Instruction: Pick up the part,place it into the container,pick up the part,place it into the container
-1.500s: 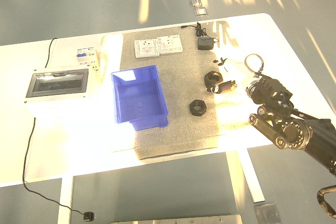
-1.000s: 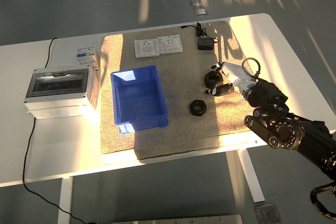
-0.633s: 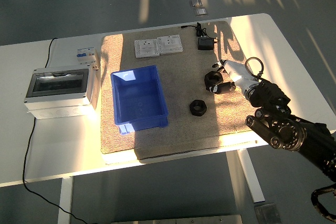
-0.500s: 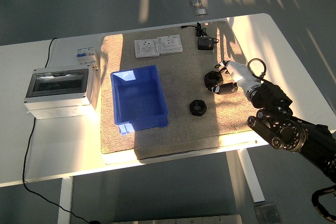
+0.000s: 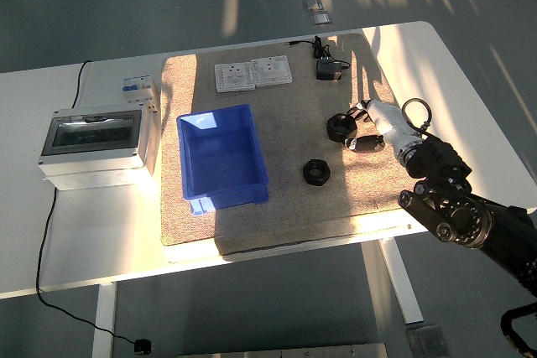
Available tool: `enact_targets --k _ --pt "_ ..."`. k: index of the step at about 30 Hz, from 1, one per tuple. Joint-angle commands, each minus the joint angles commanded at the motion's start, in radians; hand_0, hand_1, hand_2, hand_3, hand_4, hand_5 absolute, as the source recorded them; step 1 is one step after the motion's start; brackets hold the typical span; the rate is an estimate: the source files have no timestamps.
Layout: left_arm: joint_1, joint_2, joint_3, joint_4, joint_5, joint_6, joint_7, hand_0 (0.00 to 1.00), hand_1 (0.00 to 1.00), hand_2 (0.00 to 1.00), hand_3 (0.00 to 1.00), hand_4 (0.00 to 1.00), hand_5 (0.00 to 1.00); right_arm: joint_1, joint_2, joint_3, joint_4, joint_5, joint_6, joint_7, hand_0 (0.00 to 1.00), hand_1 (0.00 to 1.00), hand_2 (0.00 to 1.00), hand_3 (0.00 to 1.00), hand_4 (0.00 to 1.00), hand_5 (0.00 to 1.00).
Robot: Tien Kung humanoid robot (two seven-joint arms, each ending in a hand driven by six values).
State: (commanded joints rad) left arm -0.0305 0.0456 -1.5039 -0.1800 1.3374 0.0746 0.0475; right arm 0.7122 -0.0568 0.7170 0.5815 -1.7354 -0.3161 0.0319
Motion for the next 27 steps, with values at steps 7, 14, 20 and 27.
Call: enact_targets --k 7,14,20,27 --pt "0.007 -0.003 -0.007 0.0 -0.007 0.001 -0.005 0.715 0.704 0.689 0.789 0.811 0.755 -0.007 0.004 -0.022 0.003 0.004 -0.027 0.017 0.765 0.596 0.415 0.491 0.52 0.002" --pt "0.01 -0.004 -0.012 0.0 -0.008 0.0 -0.005 0.715 0.704 0.686 0.788 0.811 0.75 -0.006 -0.001 -0.027 0.025 0.017 -0.048 0.034 0.756 0.585 0.401 0.466 0.492 0.002" --pt "0.011 -0.004 -0.019 0.0 -0.003 0.001 -0.006 0.715 0.704 0.687 0.788 0.808 0.749 -0.01 -0.006 -0.015 0.037 0.022 -0.059 0.044 0.746 0.584 0.4 0.461 0.459 0.002" --pt "0.011 -0.003 -0.022 0.0 -0.004 0.003 -0.009 0.715 0.705 0.685 0.788 0.807 0.746 -0.019 -0.021 0.027 0.074 0.039 -0.074 0.058 0.746 0.583 0.401 0.461 0.455 0.002"
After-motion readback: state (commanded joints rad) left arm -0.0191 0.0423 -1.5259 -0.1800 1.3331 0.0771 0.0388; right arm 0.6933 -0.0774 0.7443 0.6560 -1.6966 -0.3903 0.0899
